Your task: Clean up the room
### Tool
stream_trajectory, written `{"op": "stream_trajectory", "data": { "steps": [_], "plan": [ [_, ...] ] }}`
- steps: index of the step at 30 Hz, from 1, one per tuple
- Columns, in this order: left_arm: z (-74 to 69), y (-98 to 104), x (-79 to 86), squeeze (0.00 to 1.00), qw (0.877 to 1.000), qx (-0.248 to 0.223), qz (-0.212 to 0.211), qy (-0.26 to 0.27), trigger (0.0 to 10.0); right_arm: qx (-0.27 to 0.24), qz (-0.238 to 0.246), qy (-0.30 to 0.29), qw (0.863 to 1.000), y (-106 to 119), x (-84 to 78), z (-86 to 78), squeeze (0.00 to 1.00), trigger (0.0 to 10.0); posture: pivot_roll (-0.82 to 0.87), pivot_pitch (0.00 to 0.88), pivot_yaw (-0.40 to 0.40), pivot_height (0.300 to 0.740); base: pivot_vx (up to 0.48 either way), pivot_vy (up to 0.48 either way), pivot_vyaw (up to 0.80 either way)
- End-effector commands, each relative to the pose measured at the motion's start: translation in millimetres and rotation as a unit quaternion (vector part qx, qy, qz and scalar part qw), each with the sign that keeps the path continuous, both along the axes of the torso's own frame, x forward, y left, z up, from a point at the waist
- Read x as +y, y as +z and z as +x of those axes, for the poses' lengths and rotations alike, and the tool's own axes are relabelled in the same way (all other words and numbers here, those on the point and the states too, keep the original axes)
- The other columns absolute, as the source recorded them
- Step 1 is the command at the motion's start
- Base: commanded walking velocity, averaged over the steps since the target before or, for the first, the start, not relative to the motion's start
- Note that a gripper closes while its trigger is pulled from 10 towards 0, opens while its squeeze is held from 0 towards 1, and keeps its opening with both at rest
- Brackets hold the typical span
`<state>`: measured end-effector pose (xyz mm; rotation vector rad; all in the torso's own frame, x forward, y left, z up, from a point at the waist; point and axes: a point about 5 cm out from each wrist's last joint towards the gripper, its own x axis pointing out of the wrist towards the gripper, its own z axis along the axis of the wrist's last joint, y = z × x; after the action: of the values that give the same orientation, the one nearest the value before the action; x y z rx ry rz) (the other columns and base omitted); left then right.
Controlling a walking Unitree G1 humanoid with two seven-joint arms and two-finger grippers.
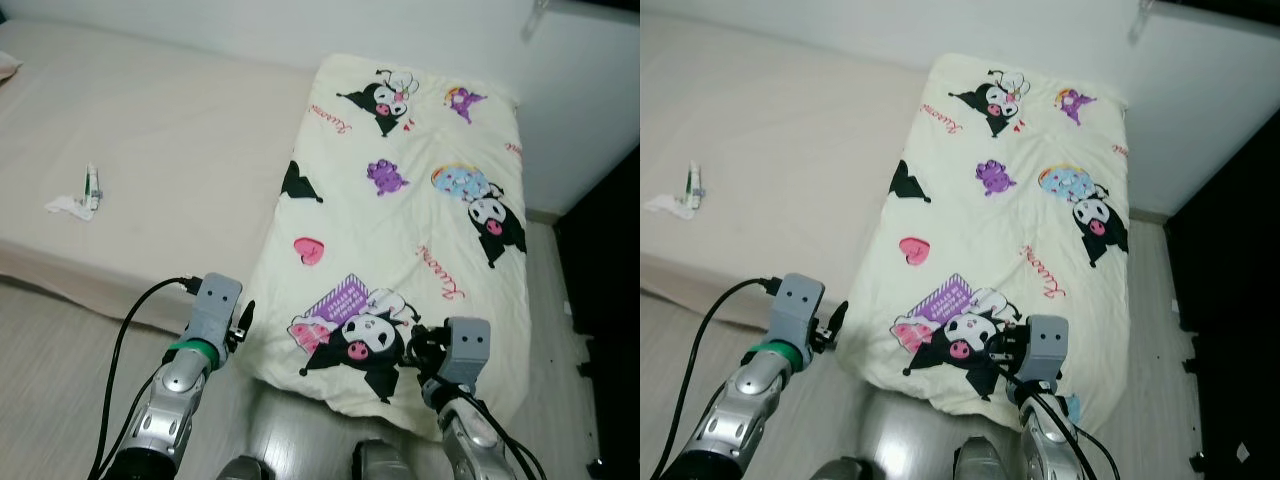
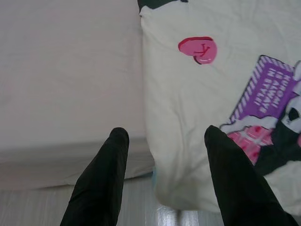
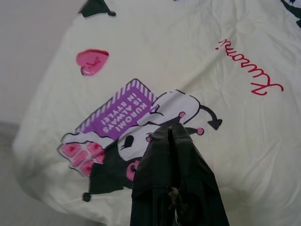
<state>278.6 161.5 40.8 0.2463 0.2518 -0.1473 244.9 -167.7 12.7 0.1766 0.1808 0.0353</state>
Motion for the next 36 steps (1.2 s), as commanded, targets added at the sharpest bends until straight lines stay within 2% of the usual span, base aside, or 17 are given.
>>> {"op": "stream_trajectory", "data": {
  "steps": [1,19,36],
  "plan": [
    [-4.9,-8.6,1.2,0.0,1.0,0.012,0.001,0.003,10.0,-0.005,0.014,-0.005,1.0,-1.1,0.0,0.1,0.0,10.0,0.02,0.091,-0.016,0.74,-0.39,0.0,0.0],
    [-3.6,-7.7,-0.4,0.0,1.0,0.003,0.001,0.0,10.0,-0.014,0.045,-0.01,0.999,0.5,-2.9,0.9,0.0,10.0,0.02,0.096,-0.015,0.74,-0.395,0.0,0.0],
    [-5.4,-4.7,-6.5,0.0,1.0,-0.01,-0.007,-0.018,10.0,-0.012,0.053,-0.004,0.999,-0.2,-8.4,-0.2,0.0,10.0,0.02,0.09,-0.02,0.74,0.0,0.0,0.76]
  ]
}}
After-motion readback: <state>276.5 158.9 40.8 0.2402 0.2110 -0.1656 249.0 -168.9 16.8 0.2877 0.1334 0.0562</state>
